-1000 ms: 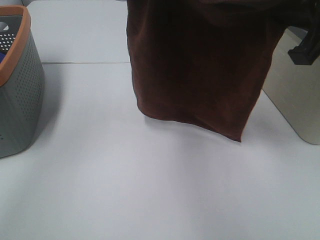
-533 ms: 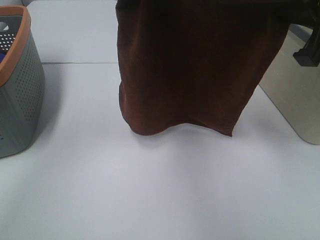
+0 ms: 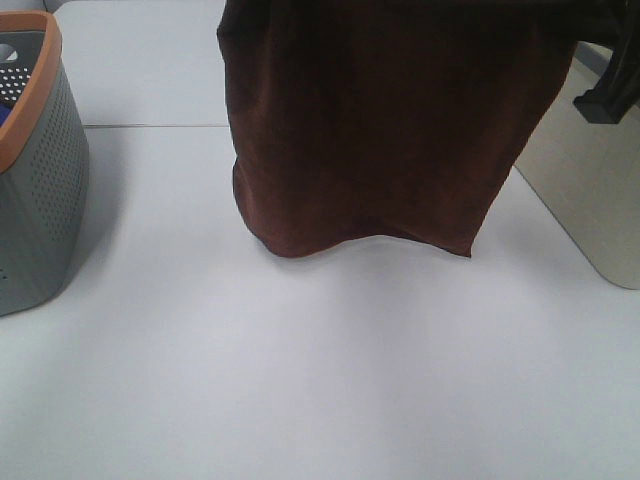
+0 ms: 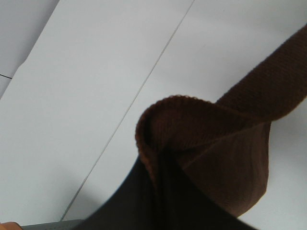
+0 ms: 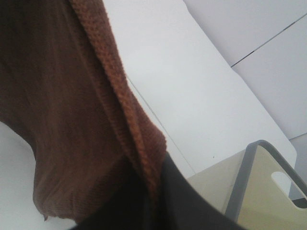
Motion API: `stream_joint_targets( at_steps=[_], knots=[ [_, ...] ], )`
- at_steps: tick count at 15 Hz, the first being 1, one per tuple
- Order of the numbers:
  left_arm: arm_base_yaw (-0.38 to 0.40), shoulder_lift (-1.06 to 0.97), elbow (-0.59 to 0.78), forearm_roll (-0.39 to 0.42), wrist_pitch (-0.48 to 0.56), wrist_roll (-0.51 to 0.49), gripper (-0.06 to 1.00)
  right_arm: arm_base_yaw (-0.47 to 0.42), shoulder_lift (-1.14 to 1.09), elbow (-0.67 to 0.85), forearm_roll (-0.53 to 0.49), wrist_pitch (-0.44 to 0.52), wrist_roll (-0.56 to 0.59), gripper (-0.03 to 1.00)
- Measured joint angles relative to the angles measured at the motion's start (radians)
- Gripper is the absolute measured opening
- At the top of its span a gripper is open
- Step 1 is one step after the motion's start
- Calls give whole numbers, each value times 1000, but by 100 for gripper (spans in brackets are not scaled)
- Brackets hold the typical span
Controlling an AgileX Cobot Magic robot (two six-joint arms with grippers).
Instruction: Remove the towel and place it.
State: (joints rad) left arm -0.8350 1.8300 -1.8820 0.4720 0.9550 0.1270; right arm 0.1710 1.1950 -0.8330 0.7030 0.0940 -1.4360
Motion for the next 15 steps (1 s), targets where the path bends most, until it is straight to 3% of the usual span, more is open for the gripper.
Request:
stream_joint_targets(
  at_steps=[3,6,12,15],
  knots=[
    [56,39,0,-9,-47,-1,1,6,109,-77,0,-5,0,0],
    [110,73,0,-12,-186,-1,1,7,250,-236,7,-8,0,0],
    [258,162,0,86,-646,-1,1,7,531,-587,8,-9,0,0],
    [327,220,0,96,-778,-1,1,7,616,-685,11,-9,0,0]
  ],
)
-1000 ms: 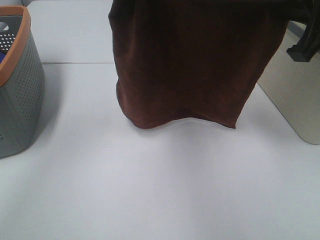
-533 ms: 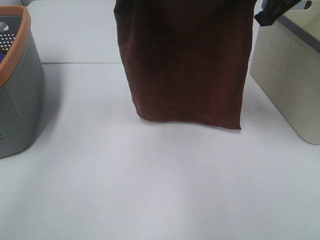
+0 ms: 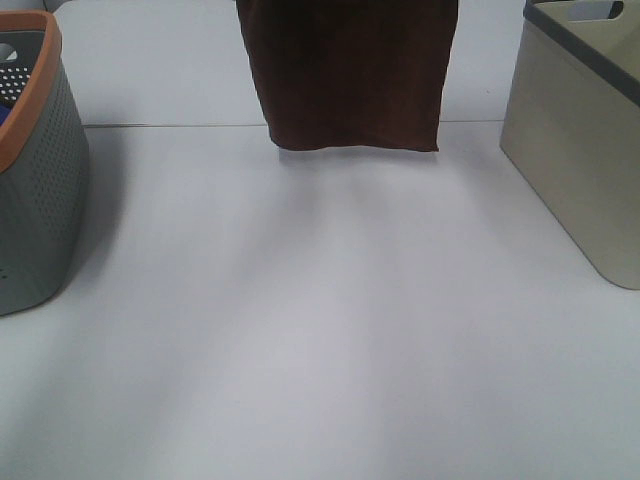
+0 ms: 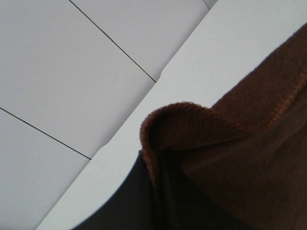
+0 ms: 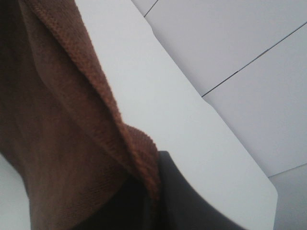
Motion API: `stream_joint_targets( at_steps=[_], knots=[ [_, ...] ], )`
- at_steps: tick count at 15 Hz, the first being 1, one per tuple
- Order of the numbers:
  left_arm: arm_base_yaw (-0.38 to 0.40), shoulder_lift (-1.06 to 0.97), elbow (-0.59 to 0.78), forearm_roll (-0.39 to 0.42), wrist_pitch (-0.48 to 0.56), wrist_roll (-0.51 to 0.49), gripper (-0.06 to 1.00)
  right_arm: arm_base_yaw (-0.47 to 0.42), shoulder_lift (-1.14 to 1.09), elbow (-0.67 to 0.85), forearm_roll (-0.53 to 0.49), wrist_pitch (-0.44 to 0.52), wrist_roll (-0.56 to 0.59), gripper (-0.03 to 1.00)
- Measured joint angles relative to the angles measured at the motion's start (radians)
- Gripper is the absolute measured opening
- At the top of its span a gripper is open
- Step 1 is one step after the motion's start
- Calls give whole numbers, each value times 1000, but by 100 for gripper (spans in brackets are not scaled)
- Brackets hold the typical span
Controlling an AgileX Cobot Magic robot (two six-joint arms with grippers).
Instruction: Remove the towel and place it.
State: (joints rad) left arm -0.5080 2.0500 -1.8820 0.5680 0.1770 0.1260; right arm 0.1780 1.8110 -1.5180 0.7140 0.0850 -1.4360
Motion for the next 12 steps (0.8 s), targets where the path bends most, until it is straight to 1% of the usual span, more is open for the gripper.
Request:
stream_joint_targets(
  at_steps=[2,3,4,6,8,9,10,11,12],
  knots=[
    [3,36,0,0,29,0,1,0,39,-5,3,57,0,0],
    [-4,49,0,-12,67,0,1,0,59,-5,4,114,0,0],
    [-10,54,0,-25,95,0,1,0,68,-5,4,148,0,0],
    [-39,62,0,-95,255,7,1,0,88,-6,-7,294,10,0],
    [-51,74,0,-188,410,65,1,0,104,-6,-82,448,94,0],
    [-51,80,0,-256,494,121,1,0,110,-6,-140,503,152,0],
    [-50,81,0,-350,595,207,1,0,110,-6,-240,575,255,0],
    [-51,81,0,-405,657,264,1,0,110,-6,-279,635,320,0],
    [-51,81,0,-448,714,310,1,0,110,-6,-302,693,359,0]
  ],
)
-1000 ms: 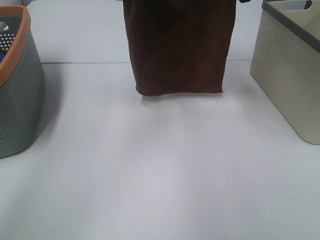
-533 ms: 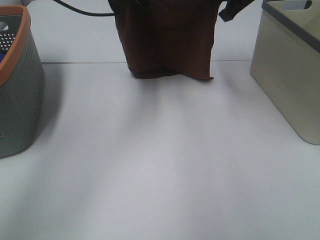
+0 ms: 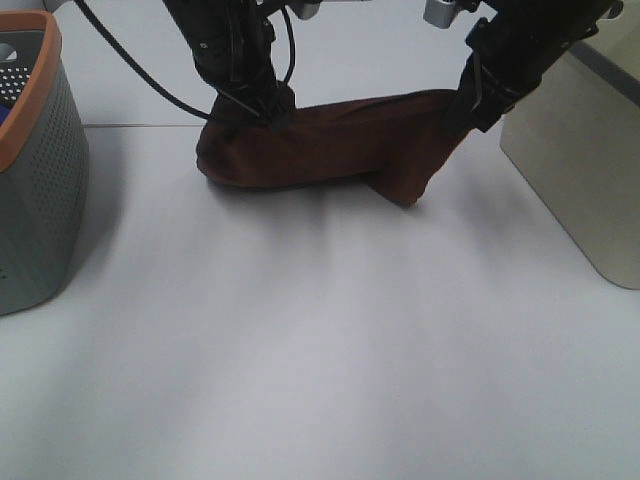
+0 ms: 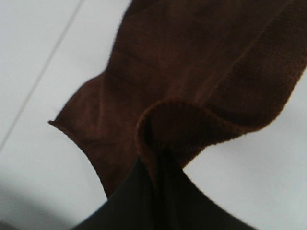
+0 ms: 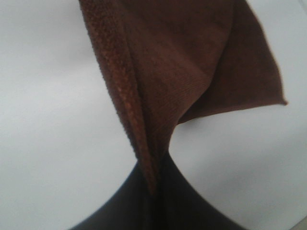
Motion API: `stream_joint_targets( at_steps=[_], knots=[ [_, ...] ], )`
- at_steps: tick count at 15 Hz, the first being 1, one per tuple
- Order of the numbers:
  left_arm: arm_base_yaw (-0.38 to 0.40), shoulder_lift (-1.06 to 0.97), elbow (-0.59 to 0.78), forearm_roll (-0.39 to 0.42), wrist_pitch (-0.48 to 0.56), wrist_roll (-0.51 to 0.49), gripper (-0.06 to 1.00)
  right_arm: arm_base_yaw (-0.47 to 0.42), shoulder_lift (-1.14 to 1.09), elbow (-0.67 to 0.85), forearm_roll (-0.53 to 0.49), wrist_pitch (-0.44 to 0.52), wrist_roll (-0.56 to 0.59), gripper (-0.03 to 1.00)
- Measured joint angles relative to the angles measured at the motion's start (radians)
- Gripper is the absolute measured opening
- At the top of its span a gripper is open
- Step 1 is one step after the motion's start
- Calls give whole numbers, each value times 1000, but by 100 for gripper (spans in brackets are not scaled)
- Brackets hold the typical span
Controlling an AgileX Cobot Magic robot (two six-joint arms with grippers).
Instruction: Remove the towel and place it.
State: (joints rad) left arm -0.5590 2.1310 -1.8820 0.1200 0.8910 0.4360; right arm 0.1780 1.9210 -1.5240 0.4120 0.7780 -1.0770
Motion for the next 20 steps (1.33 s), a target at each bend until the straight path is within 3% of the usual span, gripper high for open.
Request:
stream_joint_targets(
  at_steps=[4,7,11,14,20],
  knots=[
    [-1,1,0,-101,212,138,1,0,12,-1,-11,220,98,0],
    [-1,23,0,-159,300,202,1,2,46,26,-8,294,132,0],
    [-1,70,10,-219,311,254,1,2,49,146,-11,292,137,0],
    [-4,79,97,-264,311,257,1,3,49,220,0,284,138,0],
    [-4,79,168,-264,314,268,1,3,49,222,38,291,161,1]
  ],
)
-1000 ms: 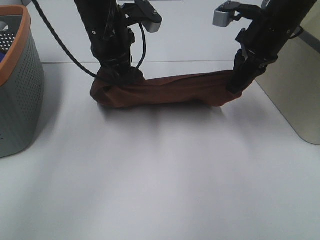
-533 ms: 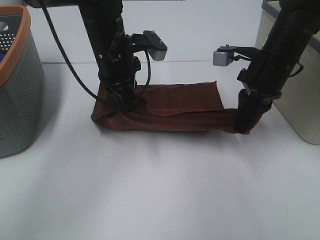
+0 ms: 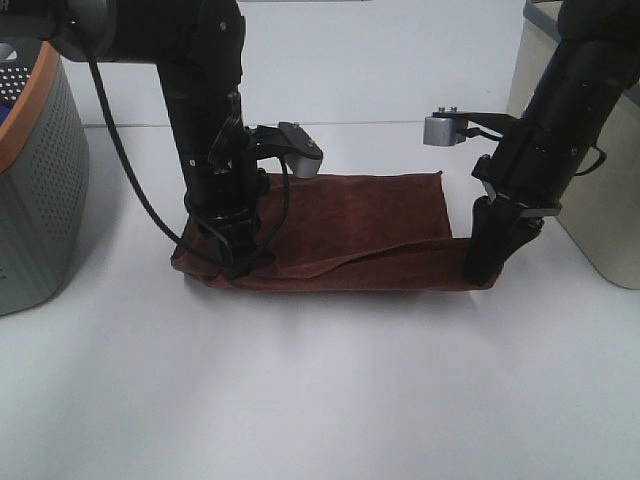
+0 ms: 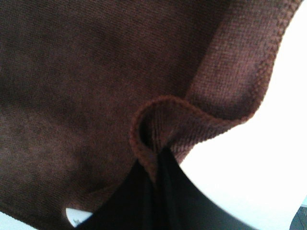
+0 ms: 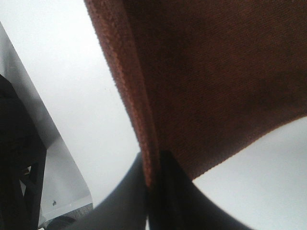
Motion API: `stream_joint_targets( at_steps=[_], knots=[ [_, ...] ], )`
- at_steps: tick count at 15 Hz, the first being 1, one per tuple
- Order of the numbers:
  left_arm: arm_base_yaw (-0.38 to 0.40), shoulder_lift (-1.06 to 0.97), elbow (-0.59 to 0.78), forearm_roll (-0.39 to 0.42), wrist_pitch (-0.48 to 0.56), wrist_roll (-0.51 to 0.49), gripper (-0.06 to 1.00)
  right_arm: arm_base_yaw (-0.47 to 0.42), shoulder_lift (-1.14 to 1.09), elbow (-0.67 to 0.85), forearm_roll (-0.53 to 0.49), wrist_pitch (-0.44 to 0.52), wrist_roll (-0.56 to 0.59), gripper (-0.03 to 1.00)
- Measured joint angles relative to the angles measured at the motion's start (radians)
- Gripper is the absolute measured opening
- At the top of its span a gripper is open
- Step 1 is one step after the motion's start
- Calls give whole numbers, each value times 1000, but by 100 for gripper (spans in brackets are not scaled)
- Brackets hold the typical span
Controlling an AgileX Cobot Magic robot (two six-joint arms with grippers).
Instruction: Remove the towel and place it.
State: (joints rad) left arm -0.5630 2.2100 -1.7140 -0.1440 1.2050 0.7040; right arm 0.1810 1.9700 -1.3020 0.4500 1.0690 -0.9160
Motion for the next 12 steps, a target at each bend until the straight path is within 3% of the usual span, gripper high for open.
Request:
stream_joint_targets(
  at_steps=[5,7,9,12],
  knots=[
    [0,0,0,-30,5,13,9,0,0,73,29,4,3,5],
    [0,0,0,-31,7,12,14,0,0,85,56,3,4,12],
    [0,0,0,-36,8,-15,25,0,0,88,67,1,25,26],
    [0,0,7,-39,8,-68,56,0,0,88,71,-24,107,58]
  ],
)
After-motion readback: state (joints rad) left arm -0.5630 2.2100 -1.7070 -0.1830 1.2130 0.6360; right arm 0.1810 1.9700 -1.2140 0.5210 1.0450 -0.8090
